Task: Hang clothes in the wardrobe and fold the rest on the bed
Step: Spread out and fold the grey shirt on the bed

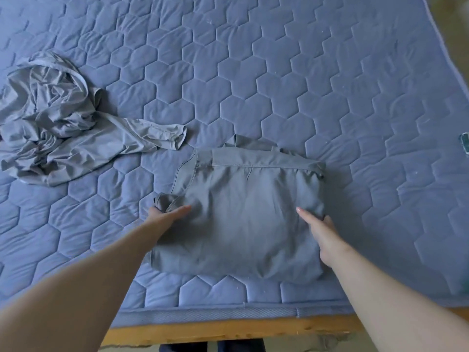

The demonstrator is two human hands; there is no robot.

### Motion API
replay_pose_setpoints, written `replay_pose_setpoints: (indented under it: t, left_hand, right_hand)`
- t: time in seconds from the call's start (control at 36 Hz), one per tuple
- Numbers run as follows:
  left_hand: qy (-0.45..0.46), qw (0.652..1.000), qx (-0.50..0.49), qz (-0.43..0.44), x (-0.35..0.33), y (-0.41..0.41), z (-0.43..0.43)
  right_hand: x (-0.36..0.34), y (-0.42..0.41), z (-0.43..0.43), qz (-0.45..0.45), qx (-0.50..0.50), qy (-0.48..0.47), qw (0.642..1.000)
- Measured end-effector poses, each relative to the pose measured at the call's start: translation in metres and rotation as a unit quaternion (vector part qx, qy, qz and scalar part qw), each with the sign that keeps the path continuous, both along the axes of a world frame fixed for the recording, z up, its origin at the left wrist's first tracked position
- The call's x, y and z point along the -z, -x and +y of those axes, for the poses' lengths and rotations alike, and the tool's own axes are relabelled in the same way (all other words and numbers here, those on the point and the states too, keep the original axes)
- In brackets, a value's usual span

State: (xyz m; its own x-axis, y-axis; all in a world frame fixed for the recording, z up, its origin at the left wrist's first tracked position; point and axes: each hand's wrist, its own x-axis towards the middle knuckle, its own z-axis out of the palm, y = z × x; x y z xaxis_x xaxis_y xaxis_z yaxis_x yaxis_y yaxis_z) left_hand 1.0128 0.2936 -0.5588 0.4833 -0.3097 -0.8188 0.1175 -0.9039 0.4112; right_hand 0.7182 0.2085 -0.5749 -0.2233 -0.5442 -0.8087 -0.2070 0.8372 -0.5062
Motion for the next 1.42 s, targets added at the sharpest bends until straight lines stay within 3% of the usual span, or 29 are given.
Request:
replay_pose_setpoints:
  t: [0.22, 0.36, 0.47, 0.78, 1.14, 1.42]
  left_hand:
    - [-0.057, 0.99, 0.091, 0.094, 0.019, 0.028, -0.007]
    - [-0.012, 0.993, 0.065, 0.094, 0.003, 0.033, -0.01]
    - [0.013, 0.983, 0.026, 0.181, -0.031, 0.031, -0.008]
    - [0.119, 0.948, 0.044, 0.292, -0.14, 0.061, 0.035]
    - [0.134, 0.93, 0.158, 0.304, -0.231, 0.157, 0.086]
    - [0.116, 0.916, 0.272, 0.272, -0.267, 0.314, 0.102]
  right_hand:
    - [0.01, -0.026, 0.003, -0.089, 0.006, -0.012, 0.996]
    - [-0.009, -0.029, 0.01, -0.098, 0.01, -0.028, 0.995]
    - [-0.038, -0.02, 0.018, -0.111, 0.037, -0.032, 0.993]
    - [-0.134, 0.019, 0.115, -0.171, 0.157, 0.003, 0.973]
    - [-0.223, 0.099, 0.226, -0.195, 0.281, 0.091, 0.935]
    - [-0.257, 0.221, 0.315, -0.234, 0.388, 0.155, 0.878]
